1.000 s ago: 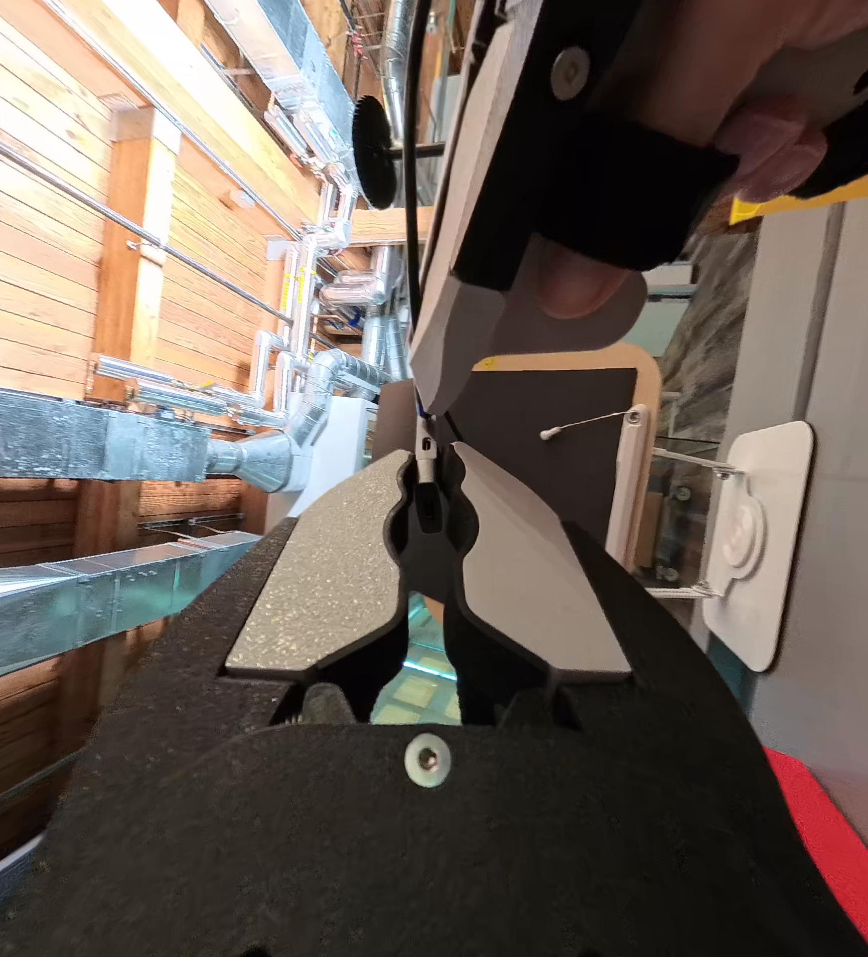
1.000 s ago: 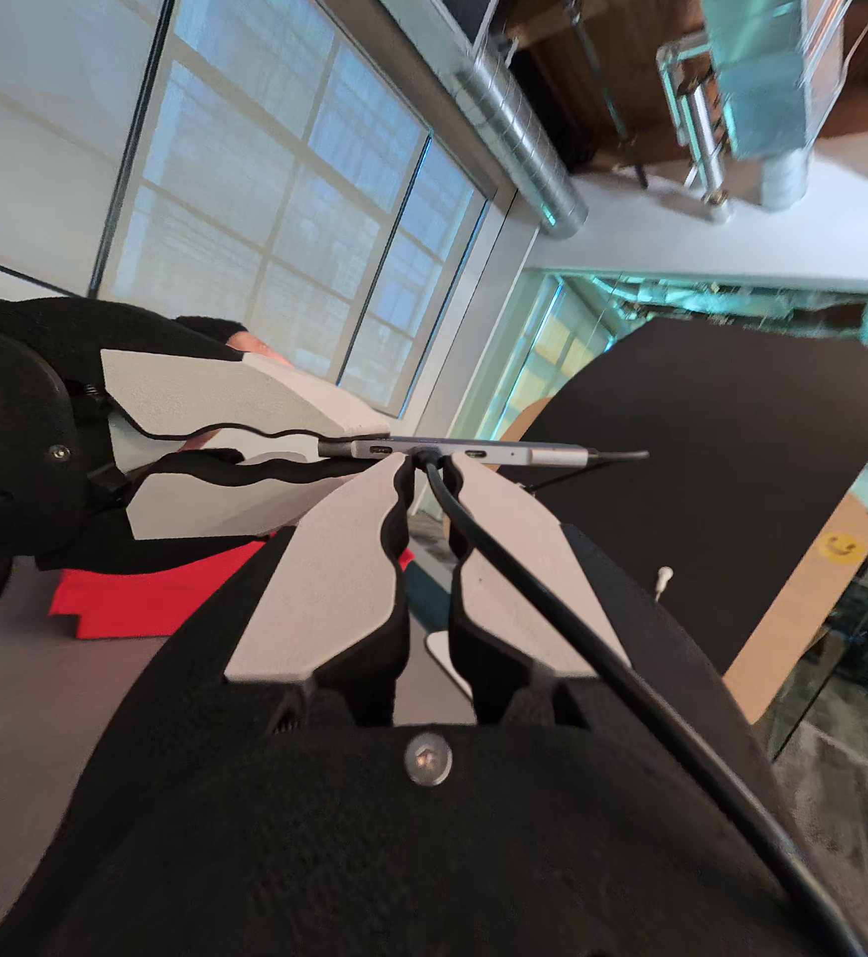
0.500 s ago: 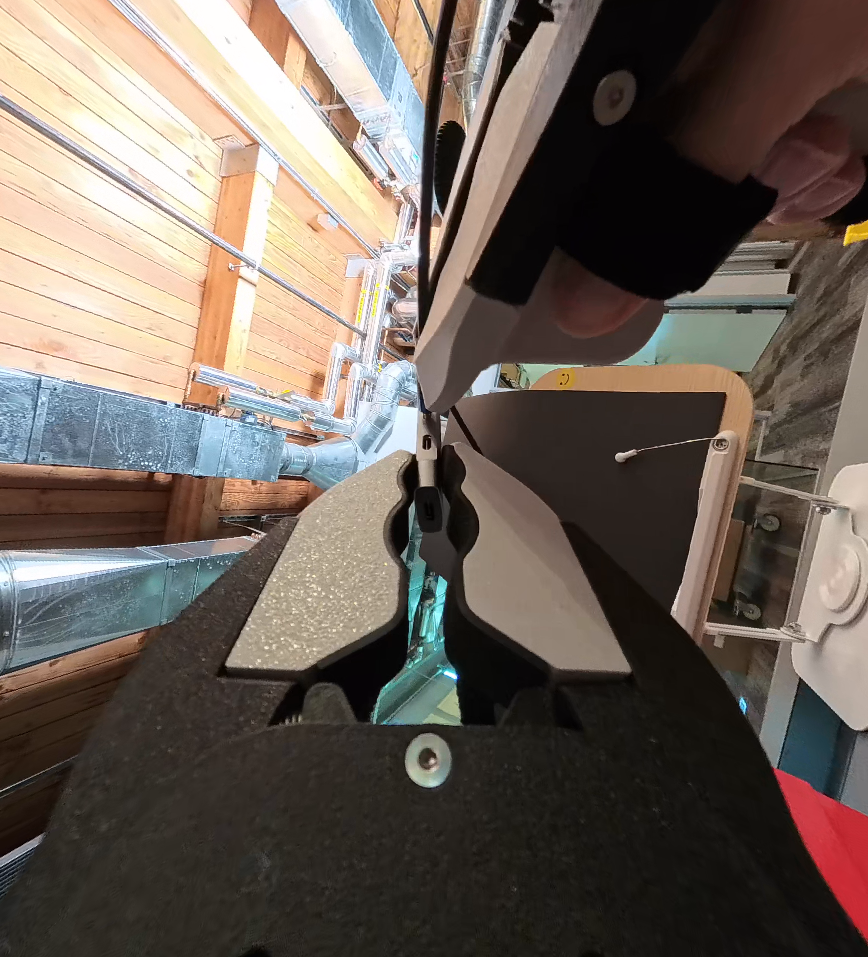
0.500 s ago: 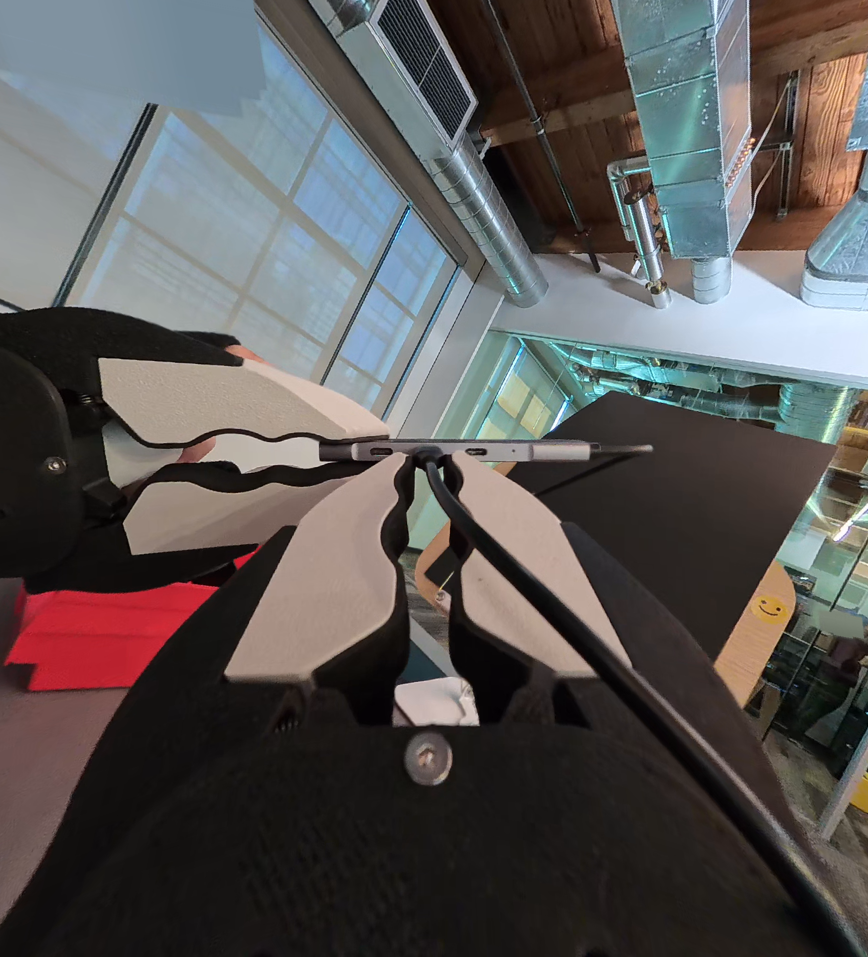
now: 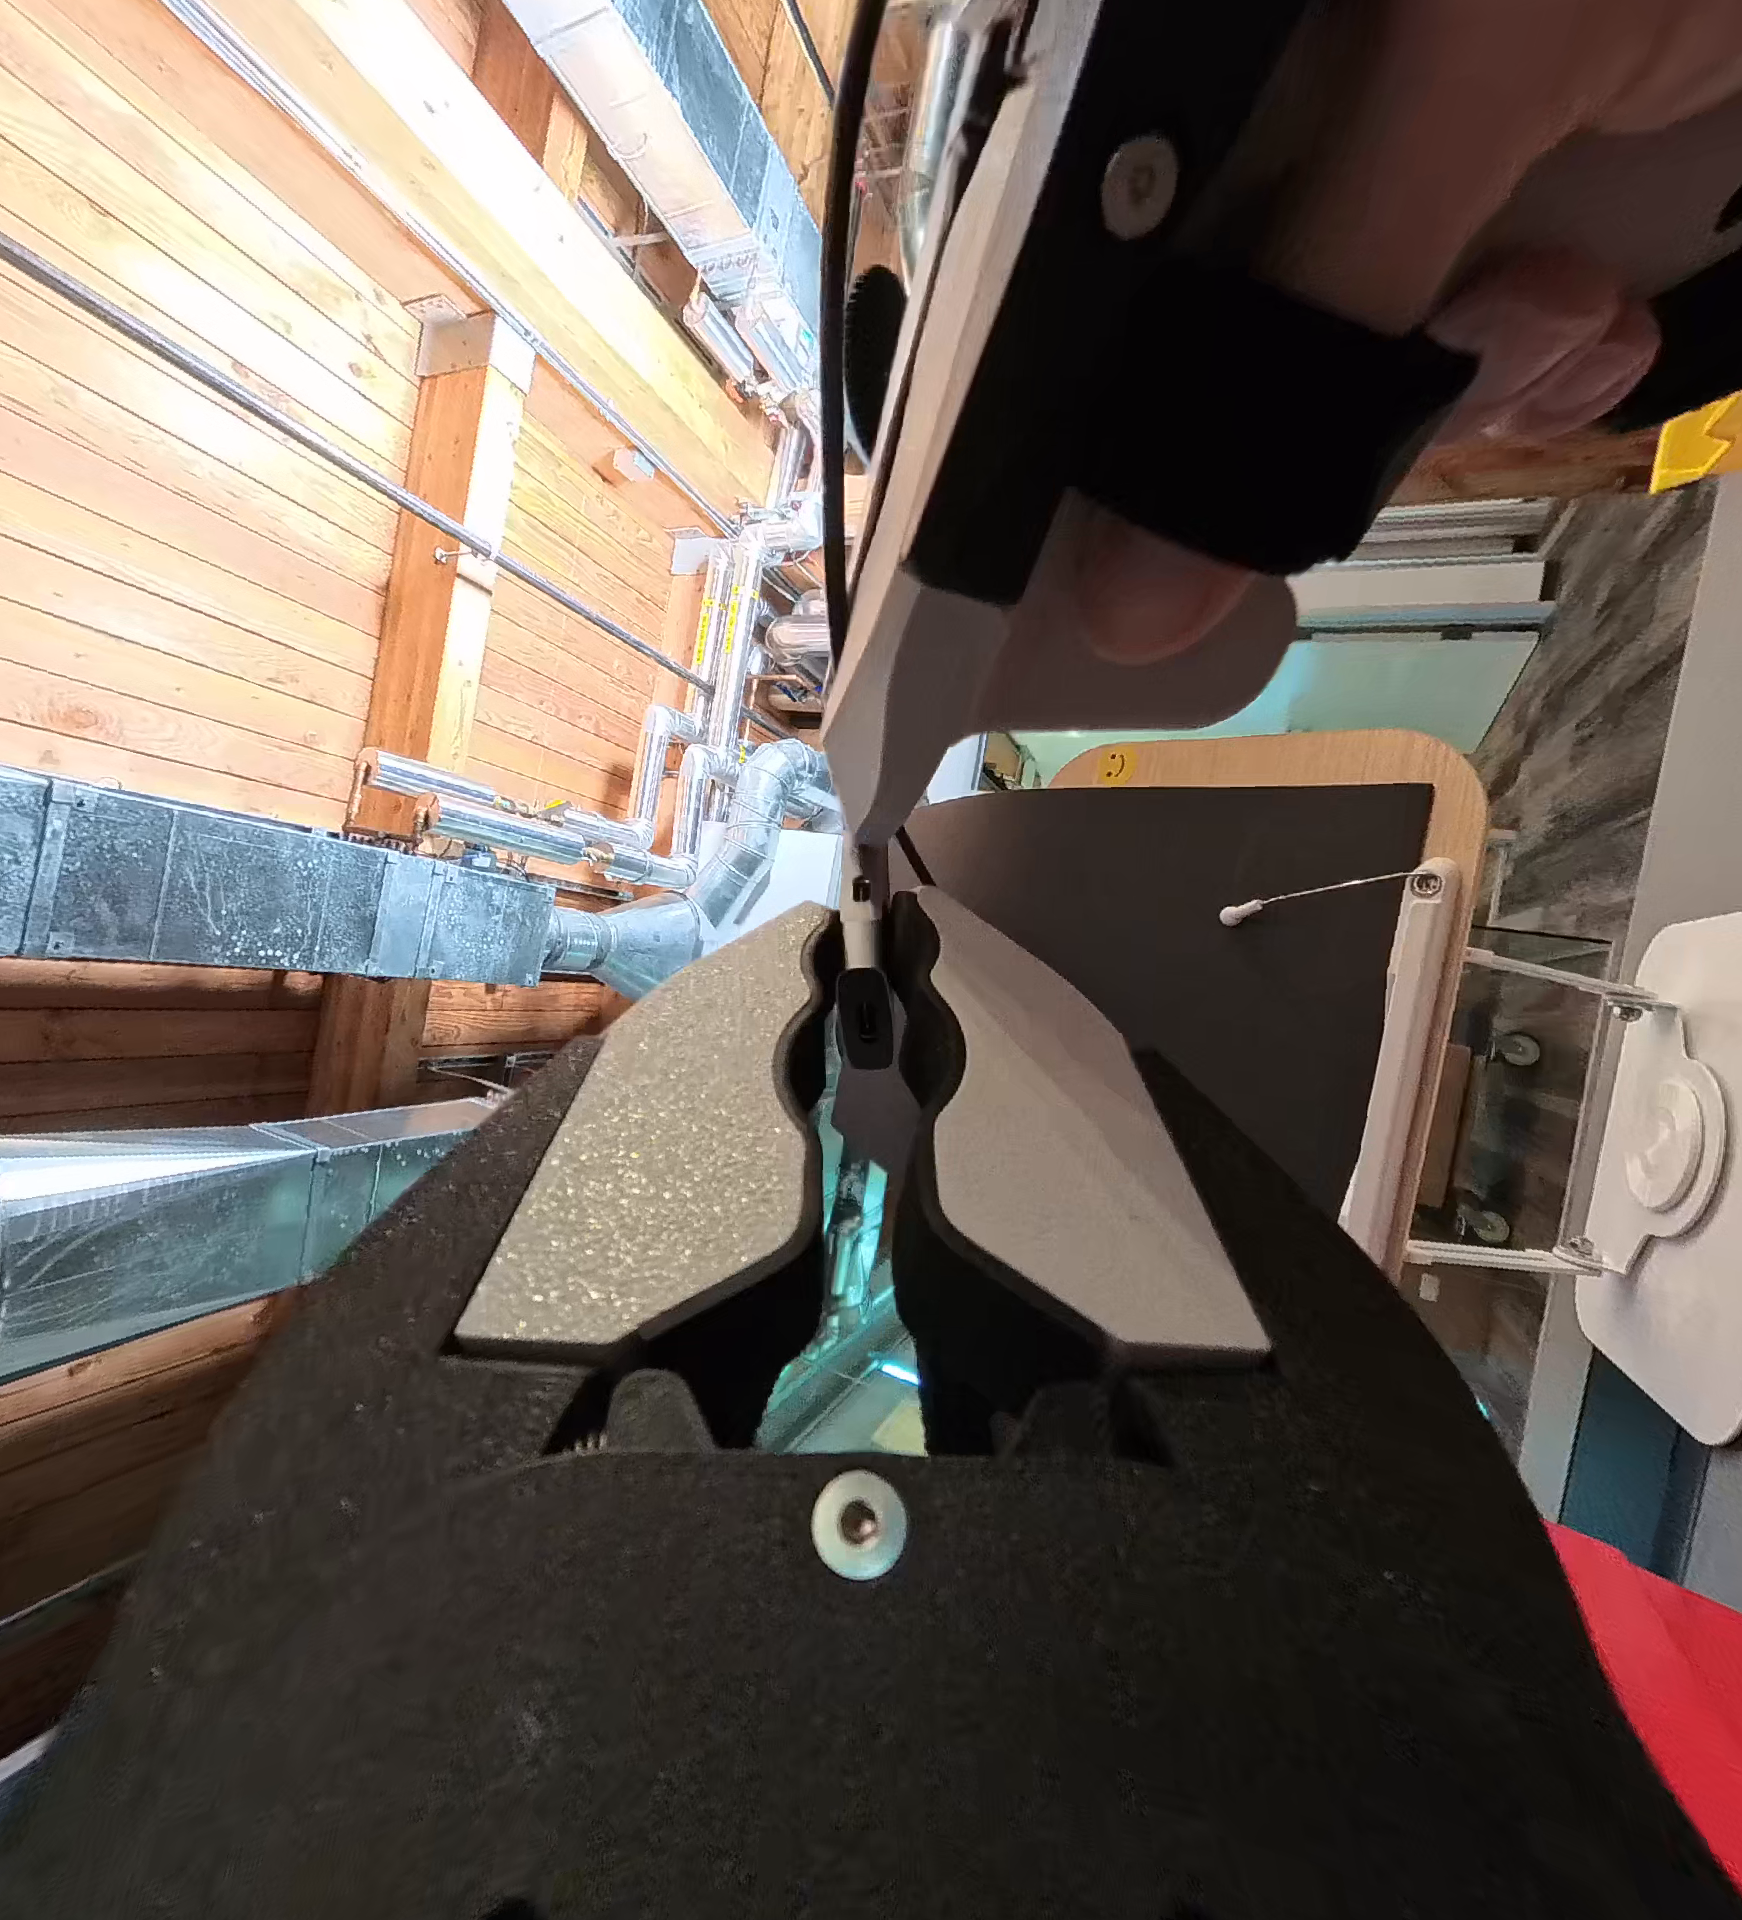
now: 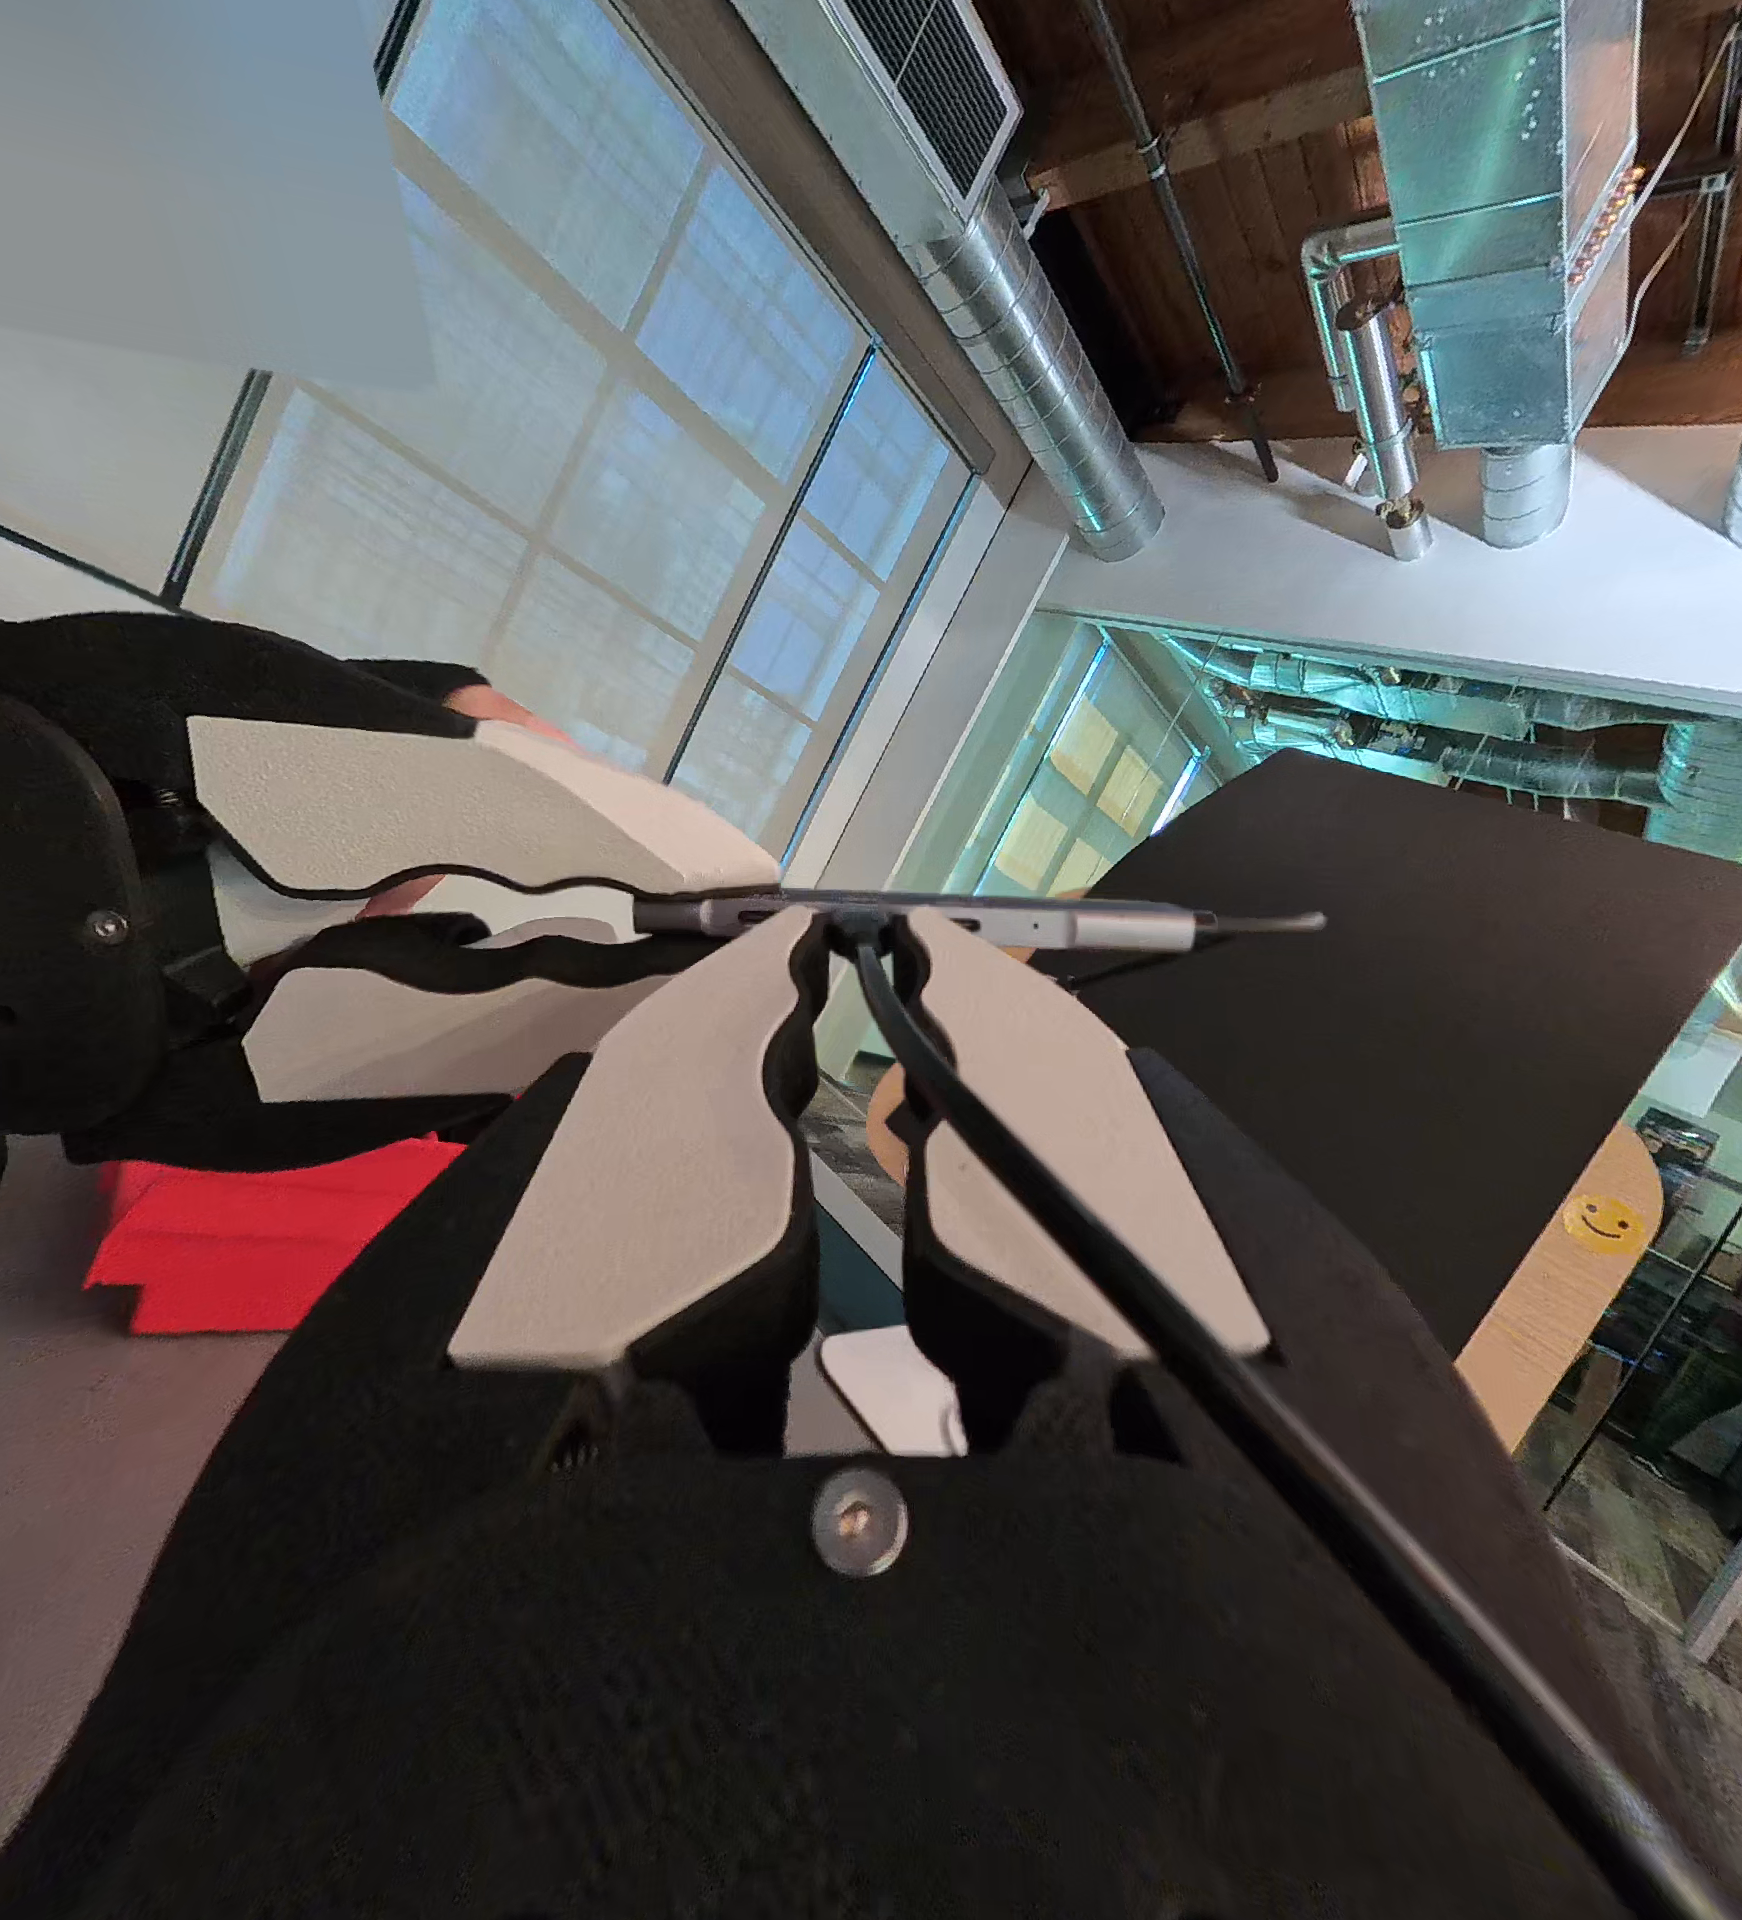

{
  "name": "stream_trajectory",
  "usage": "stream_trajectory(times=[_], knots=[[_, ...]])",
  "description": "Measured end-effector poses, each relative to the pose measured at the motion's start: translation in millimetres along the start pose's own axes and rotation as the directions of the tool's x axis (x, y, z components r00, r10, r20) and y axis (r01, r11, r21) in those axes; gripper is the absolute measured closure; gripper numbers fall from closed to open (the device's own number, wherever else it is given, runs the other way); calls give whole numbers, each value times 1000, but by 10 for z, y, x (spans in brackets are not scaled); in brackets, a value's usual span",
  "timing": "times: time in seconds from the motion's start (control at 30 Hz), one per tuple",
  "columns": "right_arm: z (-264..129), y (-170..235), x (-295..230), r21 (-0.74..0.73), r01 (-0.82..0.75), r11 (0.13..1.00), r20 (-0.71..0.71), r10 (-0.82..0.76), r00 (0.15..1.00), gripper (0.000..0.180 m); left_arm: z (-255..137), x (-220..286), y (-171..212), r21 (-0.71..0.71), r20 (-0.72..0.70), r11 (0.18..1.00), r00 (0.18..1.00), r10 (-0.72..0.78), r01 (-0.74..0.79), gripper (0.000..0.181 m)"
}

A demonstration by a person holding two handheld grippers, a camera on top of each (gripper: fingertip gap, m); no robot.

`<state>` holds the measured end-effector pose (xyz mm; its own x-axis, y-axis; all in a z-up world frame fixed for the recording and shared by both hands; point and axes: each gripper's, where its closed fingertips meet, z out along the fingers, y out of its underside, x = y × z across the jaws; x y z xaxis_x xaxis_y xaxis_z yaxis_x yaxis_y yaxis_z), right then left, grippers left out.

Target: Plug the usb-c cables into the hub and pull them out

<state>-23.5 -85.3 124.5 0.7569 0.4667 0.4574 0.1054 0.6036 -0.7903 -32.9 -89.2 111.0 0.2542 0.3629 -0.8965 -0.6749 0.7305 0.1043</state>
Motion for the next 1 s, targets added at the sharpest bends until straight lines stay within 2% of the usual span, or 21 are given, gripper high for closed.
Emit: stream_trajectory(times=[0.23, 0.63, 1.0], knots=[[-5, -17, 3, -22, -5, 1000, 5, 5, 1000, 168, 3, -6, -13, 1, 12, 1000, 1000, 19, -19, 172], [-129, -412, -56, 146, 119, 982, -52, -112, 992, 169, -83, -318, -205, 30, 125, 993, 986, 113, -117, 172], [-183, -642, -83, 191, 164, 968, -92, -148, 985, 169, -162, -538, -308, 64, 210, 993, 974, 83, -98, 171]])
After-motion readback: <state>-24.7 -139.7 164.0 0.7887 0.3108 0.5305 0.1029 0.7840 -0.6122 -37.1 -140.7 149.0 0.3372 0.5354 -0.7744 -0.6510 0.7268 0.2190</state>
